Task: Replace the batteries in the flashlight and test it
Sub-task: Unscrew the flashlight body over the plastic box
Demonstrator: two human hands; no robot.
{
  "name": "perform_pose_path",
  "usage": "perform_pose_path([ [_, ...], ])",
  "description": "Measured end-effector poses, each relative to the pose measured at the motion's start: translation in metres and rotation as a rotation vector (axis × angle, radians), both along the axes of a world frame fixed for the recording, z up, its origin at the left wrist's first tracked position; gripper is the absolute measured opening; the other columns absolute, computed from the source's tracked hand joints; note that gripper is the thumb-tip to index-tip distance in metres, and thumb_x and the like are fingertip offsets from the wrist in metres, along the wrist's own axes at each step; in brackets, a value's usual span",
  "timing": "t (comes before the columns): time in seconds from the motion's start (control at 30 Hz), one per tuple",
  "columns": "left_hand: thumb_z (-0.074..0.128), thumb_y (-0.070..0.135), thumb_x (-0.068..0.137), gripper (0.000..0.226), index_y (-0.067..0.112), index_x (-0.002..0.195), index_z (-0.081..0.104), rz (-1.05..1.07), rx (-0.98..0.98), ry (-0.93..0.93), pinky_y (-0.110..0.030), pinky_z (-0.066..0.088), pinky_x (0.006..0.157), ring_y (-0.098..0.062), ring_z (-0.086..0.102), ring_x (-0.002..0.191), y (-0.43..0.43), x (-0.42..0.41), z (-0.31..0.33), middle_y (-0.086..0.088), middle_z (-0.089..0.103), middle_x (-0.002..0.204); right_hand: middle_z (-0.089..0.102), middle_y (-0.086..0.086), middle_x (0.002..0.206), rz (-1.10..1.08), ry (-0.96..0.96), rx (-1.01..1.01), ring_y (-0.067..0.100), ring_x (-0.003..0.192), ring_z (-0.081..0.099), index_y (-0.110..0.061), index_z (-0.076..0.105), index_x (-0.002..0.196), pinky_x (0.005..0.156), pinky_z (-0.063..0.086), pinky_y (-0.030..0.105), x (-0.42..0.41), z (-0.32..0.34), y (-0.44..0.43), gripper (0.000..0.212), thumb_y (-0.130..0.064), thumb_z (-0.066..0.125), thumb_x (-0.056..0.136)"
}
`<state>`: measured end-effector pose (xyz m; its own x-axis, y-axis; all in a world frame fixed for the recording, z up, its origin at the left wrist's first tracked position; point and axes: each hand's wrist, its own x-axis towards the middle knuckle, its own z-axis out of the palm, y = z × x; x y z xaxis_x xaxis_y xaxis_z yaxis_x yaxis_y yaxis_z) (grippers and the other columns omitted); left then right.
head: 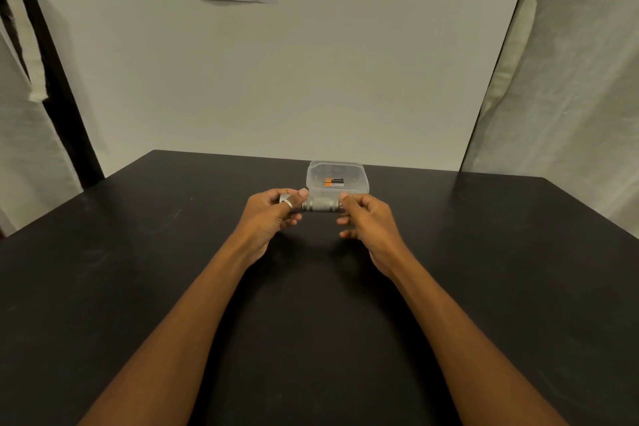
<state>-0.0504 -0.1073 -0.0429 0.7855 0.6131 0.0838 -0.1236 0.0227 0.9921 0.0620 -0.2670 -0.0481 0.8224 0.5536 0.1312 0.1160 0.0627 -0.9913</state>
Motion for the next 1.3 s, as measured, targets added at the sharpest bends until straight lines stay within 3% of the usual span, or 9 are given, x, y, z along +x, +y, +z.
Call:
perform_pose_path([
  [0.13, 0.076, 0.034, 0.087, 0.033, 0.009, 0.108, 0.072, 0.001, 0.004, 0.0, -0.032, 0.059, 0.081, -0.013, 0.066, 0.075, -0.001, 0.0, 0.0, -0.007, 0.075, 0.098, 0.073, 0.01, 0.088, -0.013, -0.012, -0.002, 0.016, 0.076, 0.067, -0.008, 0.072, 0.102, 0.062, 0.055, 0.025, 0.001, -0.002, 0.001, 0.021, -0.028, 0.064, 0.1],
  [0.27, 0.077, 0.034, 0.087, 0.034, 0.008, 0.108, 0.073, -0.005, -0.017, -0.015, -0.03, 0.058, 0.078, -0.012, 0.066, 0.073, -0.001, 0.0, 0.001, -0.006, 0.074, 0.093, 0.074, 0.011, 0.105, 0.017, -0.008, 0.078, 0.017, 0.088, 0.07, -0.011, 0.073, 0.105, 0.063, 0.056, 0.025, 0.001, 0.002, -0.004, 0.01, -0.013, 0.068, 0.096],
  [0.5, 0.077, 0.035, 0.087, 0.033, 0.009, 0.108, 0.073, -0.015, -0.022, -0.013, -0.03, 0.058, 0.078, -0.013, 0.066, 0.075, -0.001, 0.0, 0.0, -0.006, 0.075, 0.095, 0.071, 0.008, 0.119, 0.061, -0.023, 0.087, 0.021, 0.104, 0.07, -0.011, 0.072, 0.111, 0.074, 0.061, 0.029, 0.002, 0.006, -0.011, 0.027, 0.005, 0.069, 0.089],
  [0.6, 0.077, 0.035, 0.087, 0.033, 0.01, 0.108, 0.073, -0.008, -0.017, -0.014, -0.029, 0.058, 0.077, -0.013, 0.066, 0.075, 0.0, 0.0, 0.0, -0.006, 0.074, 0.096, 0.072, 0.008, 0.117, 0.087, 0.005, 0.087, 0.021, 0.102, 0.071, -0.012, 0.071, 0.114, 0.072, 0.06, 0.029, 0.003, 0.005, -0.011, 0.024, -0.003, 0.071, 0.092],
  [0.73, 0.076, 0.035, 0.088, 0.035, 0.008, 0.11, 0.072, -0.013, -0.007, -0.019, -0.029, 0.058, 0.078, -0.013, 0.066, 0.075, 0.0, 0.0, 0.0, -0.007, 0.074, 0.095, 0.076, 0.008, 0.094, 0.065, -0.001, 0.025, 0.016, 0.079, 0.07, -0.009, 0.072, 0.11, 0.062, 0.057, 0.025, 0.001, 0.003, -0.008, 0.022, -0.026, 0.068, 0.098],
  [0.97, 0.077, 0.035, 0.087, 0.034, 0.009, 0.108, 0.074, -0.013, 0.002, -0.015, -0.03, 0.058, 0.078, -0.013, 0.066, 0.074, 0.001, 0.001, -0.002, -0.004, 0.075, 0.091, 0.074, 0.01, 0.11, 0.117, 0.029, 0.057, 0.019, 0.091, 0.072, -0.013, 0.071, 0.116, 0.069, 0.057, 0.028, 0.006, 0.004, -0.012, 0.025, -0.005, 0.072, 0.092],
  [1.07, 0.077, 0.035, 0.087, 0.033, 0.009, 0.107, 0.074, -0.008, -0.002, -0.017, -0.03, 0.058, 0.078, -0.012, 0.066, 0.073, 0.002, 0.001, -0.002, -0.004, 0.075, 0.092, 0.074, 0.01, 0.105, 0.113, 0.05, 0.034, 0.017, 0.084, 0.07, -0.014, 0.071, 0.115, 0.066, 0.056, 0.027, 0.003, 0.004, -0.009, 0.022, -0.021, 0.072, 0.095],
  [1.17, 0.077, 0.034, 0.088, 0.034, 0.008, 0.108, 0.073, -0.01, -0.001, -0.018, -0.028, 0.058, 0.076, -0.012, 0.066, 0.073, 0.002, 0.002, -0.002, -0.006, 0.074, 0.093, 0.073, 0.008, 0.086, 0.049, 0.045, -0.026, 0.011, 0.068, 0.065, -0.011, 0.073, 0.108, 0.059, 0.053, 0.023, 0.001, 0.004, -0.006, 0.028, -0.036, 0.064, 0.099],
  [1.3, 0.078, 0.034, 0.087, 0.035, 0.007, 0.108, 0.073, -0.004, -0.01, -0.012, -0.03, 0.058, 0.079, -0.013, 0.066, 0.074, 0.003, 0.003, -0.003, -0.008, 0.075, 0.095, 0.075, 0.009, 0.093, 0.073, 0.038, 0.025, 0.013, 0.077, 0.069, -0.009, 0.073, 0.109, 0.058, 0.052, 0.023, 0.004, 0.003, -0.008, 0.016, -0.019, 0.069, 0.097],
])
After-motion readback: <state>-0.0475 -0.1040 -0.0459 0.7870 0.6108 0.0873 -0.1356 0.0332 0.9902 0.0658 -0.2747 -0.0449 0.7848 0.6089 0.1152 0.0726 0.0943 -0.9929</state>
